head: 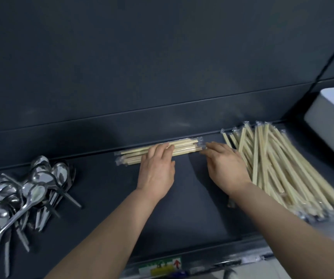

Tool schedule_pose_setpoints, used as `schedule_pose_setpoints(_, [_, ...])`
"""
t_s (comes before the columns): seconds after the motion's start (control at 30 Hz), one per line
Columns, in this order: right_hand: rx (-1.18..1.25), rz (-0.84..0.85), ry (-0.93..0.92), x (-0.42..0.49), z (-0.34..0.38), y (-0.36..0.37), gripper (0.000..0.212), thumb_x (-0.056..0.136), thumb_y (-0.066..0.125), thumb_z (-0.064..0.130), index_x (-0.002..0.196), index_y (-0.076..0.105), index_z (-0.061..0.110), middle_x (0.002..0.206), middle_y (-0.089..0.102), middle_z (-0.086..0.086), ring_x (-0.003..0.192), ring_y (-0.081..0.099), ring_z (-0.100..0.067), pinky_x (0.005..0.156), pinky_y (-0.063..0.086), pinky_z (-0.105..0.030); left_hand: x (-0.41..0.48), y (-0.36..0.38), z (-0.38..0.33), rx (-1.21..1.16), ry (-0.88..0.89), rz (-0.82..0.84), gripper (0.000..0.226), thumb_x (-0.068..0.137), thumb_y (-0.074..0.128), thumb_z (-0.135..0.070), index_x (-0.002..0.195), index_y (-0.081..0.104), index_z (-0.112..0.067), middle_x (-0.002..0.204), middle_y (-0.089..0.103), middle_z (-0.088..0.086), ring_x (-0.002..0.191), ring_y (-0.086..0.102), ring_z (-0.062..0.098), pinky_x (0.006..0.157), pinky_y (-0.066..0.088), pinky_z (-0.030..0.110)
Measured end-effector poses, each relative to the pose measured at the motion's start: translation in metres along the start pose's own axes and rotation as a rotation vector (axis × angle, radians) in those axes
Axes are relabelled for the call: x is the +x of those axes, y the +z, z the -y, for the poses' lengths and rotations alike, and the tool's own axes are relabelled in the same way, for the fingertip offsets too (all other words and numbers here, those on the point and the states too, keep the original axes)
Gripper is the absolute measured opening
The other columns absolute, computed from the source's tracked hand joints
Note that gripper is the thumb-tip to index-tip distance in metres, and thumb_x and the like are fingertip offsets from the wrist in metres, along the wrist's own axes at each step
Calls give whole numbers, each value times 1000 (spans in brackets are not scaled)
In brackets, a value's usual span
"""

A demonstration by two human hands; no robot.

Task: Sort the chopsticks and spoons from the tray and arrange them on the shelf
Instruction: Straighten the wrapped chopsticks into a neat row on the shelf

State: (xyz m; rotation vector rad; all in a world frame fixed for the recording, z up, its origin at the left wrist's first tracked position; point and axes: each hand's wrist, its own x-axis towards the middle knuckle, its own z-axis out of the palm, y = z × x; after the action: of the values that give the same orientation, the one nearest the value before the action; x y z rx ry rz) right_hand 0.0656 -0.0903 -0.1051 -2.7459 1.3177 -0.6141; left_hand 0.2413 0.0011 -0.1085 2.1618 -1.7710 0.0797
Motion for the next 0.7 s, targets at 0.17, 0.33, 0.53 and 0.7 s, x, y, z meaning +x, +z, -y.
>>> schedule_pose_setpoints(0.17, [-2, -49, 126, -17, -56, -46, 31, 68, 69, 1, 89, 76, 23, 106, 71, -1, 99, 64, -29, 76, 51, -39, 22, 4, -80, -277, -6, 212, 44, 99, 48, -25, 142, 40, -21, 129, 59, -5, 116, 56, 18, 98, 44, 37])
schedule_pose_setpoints(0.33, [-60, 95, 274, -38, -117, -78, 37, 84, 54, 12, 115, 67, 26, 125, 61, 4, 112, 52, -28, 85, 45, -36, 43, 19, -158, -365, -114, 309, 42, 97, 50, -32, 136, 46, -15, 128, 60, 4, 112, 58, 23, 95, 47, 40])
schedule_pose_setpoints(0.53, [60, 223, 379, -50, -157, -81, 37, 88, 46, 16, 124, 55, 14, 127, 56, -8, 110, 49, -34, 80, 42, -36, 63, 32, -217, -363, -335, 376, 75, 87, 55, -61, 139, 42, -10, 134, 52, 8, 113, 57, 26, 87, 50, 34])
schedule_pose_setpoints(0.7, [176, 248, 332, -52, -170, -82, 29, 91, 51, 25, 117, 54, 14, 121, 58, -7, 110, 49, -30, 73, 42, -33, 70, 34, -242, -246, -485, 392, 92, 77, 68, -63, 140, 35, -6, 139, 39, 13, 110, 57, 28, 71, 43, 30])
